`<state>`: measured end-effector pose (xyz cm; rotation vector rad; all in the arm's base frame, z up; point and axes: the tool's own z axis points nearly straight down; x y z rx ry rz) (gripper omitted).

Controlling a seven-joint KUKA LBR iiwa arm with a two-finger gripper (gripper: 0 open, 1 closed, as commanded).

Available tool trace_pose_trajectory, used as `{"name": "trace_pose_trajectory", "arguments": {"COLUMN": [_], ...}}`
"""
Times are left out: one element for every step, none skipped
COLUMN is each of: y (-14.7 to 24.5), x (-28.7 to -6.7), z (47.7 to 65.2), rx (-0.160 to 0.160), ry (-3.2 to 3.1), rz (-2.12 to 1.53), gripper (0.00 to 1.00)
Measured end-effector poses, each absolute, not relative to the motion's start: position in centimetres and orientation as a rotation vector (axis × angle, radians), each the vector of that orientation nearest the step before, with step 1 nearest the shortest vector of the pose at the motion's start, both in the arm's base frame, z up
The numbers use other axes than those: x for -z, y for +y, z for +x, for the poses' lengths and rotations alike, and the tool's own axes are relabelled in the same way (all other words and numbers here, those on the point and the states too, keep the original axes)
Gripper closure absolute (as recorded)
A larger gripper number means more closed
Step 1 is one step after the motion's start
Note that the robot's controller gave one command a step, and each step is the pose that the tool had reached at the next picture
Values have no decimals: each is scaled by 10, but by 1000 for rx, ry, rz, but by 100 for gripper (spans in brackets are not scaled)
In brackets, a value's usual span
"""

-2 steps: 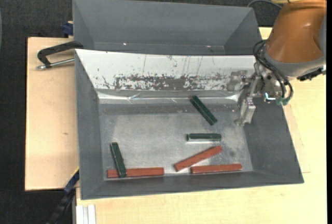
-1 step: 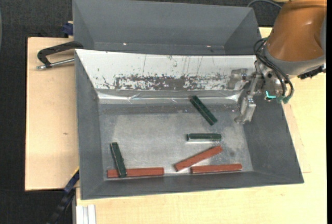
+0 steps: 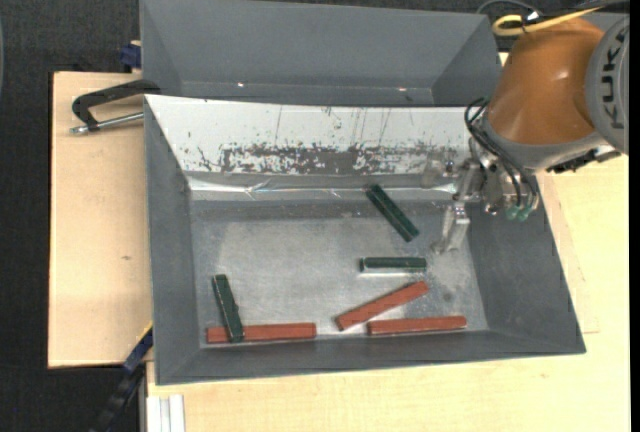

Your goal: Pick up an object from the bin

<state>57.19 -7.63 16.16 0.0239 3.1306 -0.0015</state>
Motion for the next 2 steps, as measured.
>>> {"name": "trace_pose_trajectory", "arguments": {"y": [-47, -65], "x": [-126, -84], "z": [572, 556], "rx": [-2, -1], "ry": [3137, 3113], "rz": [-218, -388], "gripper": [0, 0]}}
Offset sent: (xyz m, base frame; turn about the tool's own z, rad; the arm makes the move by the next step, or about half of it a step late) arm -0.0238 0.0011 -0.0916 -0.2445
